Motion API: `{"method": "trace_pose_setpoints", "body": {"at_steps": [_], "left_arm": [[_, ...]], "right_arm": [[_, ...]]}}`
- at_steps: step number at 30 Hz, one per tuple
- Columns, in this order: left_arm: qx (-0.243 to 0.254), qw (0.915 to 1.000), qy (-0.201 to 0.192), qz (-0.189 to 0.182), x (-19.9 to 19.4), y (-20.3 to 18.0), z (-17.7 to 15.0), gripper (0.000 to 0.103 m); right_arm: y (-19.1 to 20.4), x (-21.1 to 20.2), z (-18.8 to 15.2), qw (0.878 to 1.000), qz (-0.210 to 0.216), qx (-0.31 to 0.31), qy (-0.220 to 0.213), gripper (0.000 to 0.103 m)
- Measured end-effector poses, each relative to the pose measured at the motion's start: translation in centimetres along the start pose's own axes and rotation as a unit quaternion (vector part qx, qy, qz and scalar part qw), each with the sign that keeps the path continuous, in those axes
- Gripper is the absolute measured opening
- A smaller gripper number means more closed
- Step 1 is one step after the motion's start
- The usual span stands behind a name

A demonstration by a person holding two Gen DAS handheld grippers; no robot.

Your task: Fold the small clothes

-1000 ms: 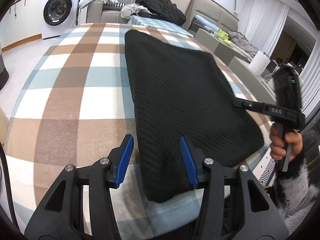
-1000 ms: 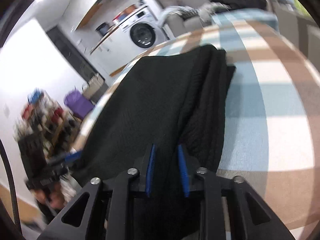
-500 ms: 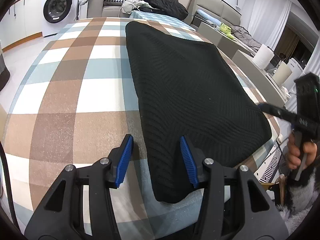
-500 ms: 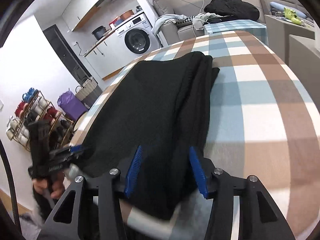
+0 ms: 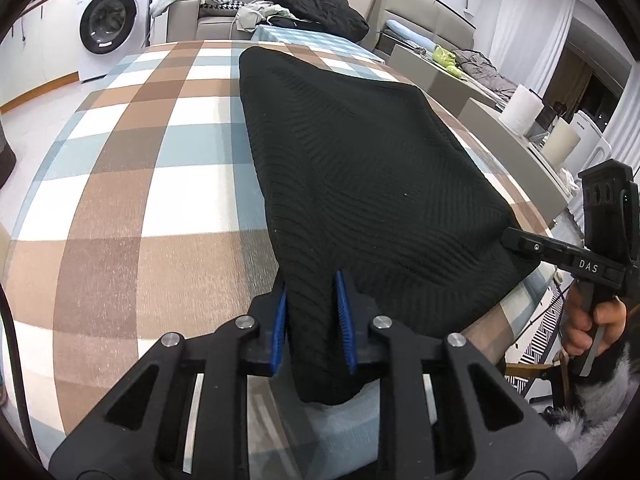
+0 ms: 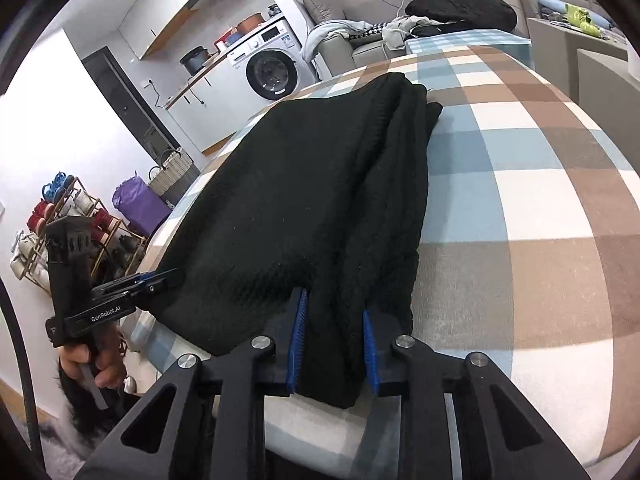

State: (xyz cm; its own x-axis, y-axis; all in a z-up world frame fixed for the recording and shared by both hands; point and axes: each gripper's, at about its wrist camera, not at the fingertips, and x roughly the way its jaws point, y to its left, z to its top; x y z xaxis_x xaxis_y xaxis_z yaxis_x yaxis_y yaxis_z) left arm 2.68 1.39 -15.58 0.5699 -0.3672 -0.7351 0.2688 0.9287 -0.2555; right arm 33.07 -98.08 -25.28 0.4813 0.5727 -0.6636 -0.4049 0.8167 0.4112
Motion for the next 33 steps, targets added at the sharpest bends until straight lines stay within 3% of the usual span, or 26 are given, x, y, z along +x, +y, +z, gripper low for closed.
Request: {"method": "trace_pose_setpoints", "body": {"at_steps": [14, 19, 25, 27, 29, 32, 33], "left_arm": [[-0.007, 0.9994, -0.006, 0.035, 4.0, 1.7, 6.6, 0.019], [-0.009, 0.9994, -0.006, 0.033, 4.4, 2.1, 7.2, 0.02], [-0.014, 0.9987, -0.014, 0.048, 3.7, 2.3, 6.7, 0.028], [-0.014, 0.998, -0.022, 0.058, 3.1, 2.2, 6.5, 0.038], [-0.012, 0.9967, -0.042, 0.068, 2.1, 2.1, 6.0, 0.057], [-0.007, 0.9938, -0.075, 0.082, 0.5, 1.6, 5.3, 0.078], [-0.004, 0.9929, -0.083, 0.085, 0.0, 1.5, 5.1, 0.08]], "right_arm": [[-0.1, 3.9, 5.4, 0.999, -0.038, 0.01, -0.017, 0.024], [0.5, 3.9, 5.6, 0.998, -0.054, -0.001, -0.02, 0.027], [0.6, 2.9, 5.6, 0.996, -0.086, -0.017, -0.031, 0.058], [0.9, 2.2, 5.5, 0.994, -0.098, -0.025, -0.037, 0.073], [1.1, 1.6, 5.2, 0.993, -0.103, -0.034, -0.046, 0.091], [1.9, 0.3, 4.4, 0.991, -0.101, -0.057, -0.074, 0.103], [2.0, 0.1, 4.3, 0.99, -0.1, -0.062, -0.081, 0.103]]}}
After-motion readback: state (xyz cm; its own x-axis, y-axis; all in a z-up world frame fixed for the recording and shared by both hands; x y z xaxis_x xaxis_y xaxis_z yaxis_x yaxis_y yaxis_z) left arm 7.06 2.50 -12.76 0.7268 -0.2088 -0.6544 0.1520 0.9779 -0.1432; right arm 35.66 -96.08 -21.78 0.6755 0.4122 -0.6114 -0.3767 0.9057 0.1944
